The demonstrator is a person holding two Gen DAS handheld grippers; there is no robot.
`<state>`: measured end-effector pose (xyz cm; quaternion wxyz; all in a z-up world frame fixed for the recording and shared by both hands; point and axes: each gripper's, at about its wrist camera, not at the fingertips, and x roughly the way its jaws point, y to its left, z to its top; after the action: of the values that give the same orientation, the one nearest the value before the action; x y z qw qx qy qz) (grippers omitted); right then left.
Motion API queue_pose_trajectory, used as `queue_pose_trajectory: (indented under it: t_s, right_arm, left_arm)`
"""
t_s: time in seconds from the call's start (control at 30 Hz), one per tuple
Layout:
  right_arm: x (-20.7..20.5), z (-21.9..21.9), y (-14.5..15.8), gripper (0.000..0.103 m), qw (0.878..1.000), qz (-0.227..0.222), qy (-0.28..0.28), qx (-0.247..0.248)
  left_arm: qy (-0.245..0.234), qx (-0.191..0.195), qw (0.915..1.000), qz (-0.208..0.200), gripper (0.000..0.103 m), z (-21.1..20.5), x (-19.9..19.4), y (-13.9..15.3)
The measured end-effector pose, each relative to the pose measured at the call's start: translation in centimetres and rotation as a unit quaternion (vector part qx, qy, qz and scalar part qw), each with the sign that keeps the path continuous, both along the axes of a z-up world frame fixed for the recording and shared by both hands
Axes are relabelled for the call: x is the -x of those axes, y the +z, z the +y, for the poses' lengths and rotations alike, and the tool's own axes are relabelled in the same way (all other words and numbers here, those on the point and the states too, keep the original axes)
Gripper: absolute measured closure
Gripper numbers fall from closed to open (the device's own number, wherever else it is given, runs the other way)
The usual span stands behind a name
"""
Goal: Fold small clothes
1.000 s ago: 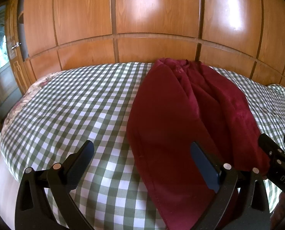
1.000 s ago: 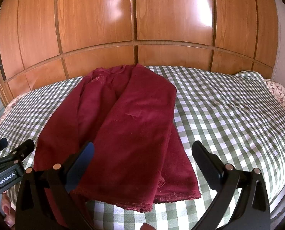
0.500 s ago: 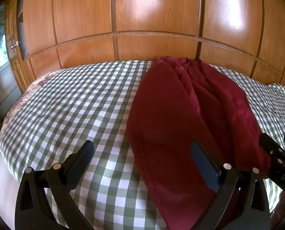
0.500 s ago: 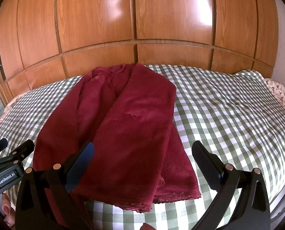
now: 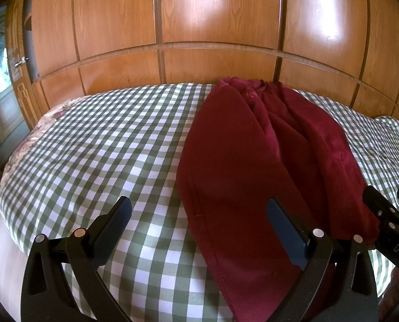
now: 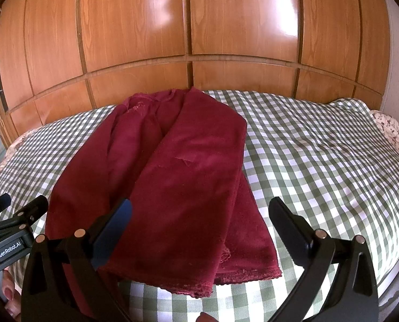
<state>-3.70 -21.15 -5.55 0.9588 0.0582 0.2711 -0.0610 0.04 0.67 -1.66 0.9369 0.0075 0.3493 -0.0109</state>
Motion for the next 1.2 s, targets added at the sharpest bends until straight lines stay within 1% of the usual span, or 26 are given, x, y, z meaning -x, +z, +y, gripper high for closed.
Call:
queue_pose_trajectory:
  t_s: [0.17,0.2,0.33,0.4,0.5,0.53,0.6,0.7,0.77,0.83,0.93,1.0,1.03,1.1,1.13,1.17,1.2]
  right_arm:
    - [0.0,0.0,0.0,0.002,1.000,-0.001,-0.002,0.003]
    - [-0.1,-0.1,0.0,0.002,1.000,-0.002,-0.004,0.004]
    - [-0.4,-1.1,-0.1,0.002,1.000,-0.002,-0.022,0.006]
    - [-0.6,-1.6,-0.2,0.002,1.000,-0.001,-0.027,0.005]
    - [-1.2,-2.5,-0.4,0.002,0.999,0.003,-0.035,0.008]
    - [-1.5,-2.8,-0.5,0.002,0.999,0.004,-0.039,0.011]
    - [-2.0,-3.3,-0.7,0.002,0.999,0.008,-0.047,0.014]
    - [-2.6,-4.1,-1.2,0.002,0.998,0.016,-0.054,0.006]
    - [-3.0,-4.4,-1.5,0.002,0.998,0.021,-0.056,0.002]
    - [-3.2,-4.3,-1.9,0.002,0.998,0.025,-0.054,0.003]
    - [-3.4,-3.9,-2.5,0.002,0.998,0.031,-0.050,0.009]
    - [-3.5,-3.8,-2.8,0.002,0.998,0.033,-0.050,0.011]
    - [-3.5,-3.7,-3.0,0.002,0.998,0.034,-0.050,0.010]
    - [-3.7,-3.6,-3.3,0.002,0.998,0.037,-0.049,0.012]
    - [-3.8,-3.6,-3.5,0.002,0.998,0.038,-0.049,0.012]
    - [-3.9,-3.6,-3.7,0.002,0.998,0.039,-0.048,0.011]
    - [-4.0,-3.5,-4.0,0.002,0.998,0.043,-0.046,0.010]
  left_arm:
    - [-0.006,0.001,1.0000,-0.001,0.004,-0.1,0.1,-0.1]
    - [-0.021,0.004,0.9997,-0.011,0.004,-0.2,0.2,-0.1]
    - [-0.084,0.010,0.9964,-0.013,0.004,-0.8,0.8,-0.4]
    - [-0.107,0.004,0.9940,-0.020,0.004,-1.4,1.3,-0.5]
    - [-0.140,-0.034,0.9892,-0.028,0.004,-2.9,2.2,-0.9]
    - [-0.154,-0.048,0.9865,-0.030,0.004,-3.5,2.6,-1.1]
    - [-0.186,-0.063,0.9800,-0.030,0.004,-4.6,3.3,-1.4]
    - [-0.235,-0.069,0.9691,-0.031,0.004,-5.7,4.2,-1.7]
    - [-0.259,-0.065,0.9633,-0.029,0.004,-6.2,4.6,-1.9]
    - [-0.272,-0.055,0.9605,-0.019,0.004,-6.4,4.7,-2.5]
    - [-0.270,-0.044,0.9617,0.020,0.004,-6.5,3.7,-3.9]
    - [-0.266,-0.030,0.9626,0.041,0.013,-6.3,3.1,-4.6]
    - [-0.269,-0.019,0.9618,0.048,0.030,-6.1,2.9,-4.7]
    - [-0.268,0.000,0.9620,0.053,0.043,-5.6,2.6,-4.8]
    - [-0.273,0.010,0.9607,0.049,0.065,-5.2,2.6,-4.7]
    - [-0.274,0.016,0.9605,0.046,0.076,-5.1,2.6,-4.5]
    - [-0.275,0.024,0.9601,0.044,0.079,-4.7,2.5,-4.2]
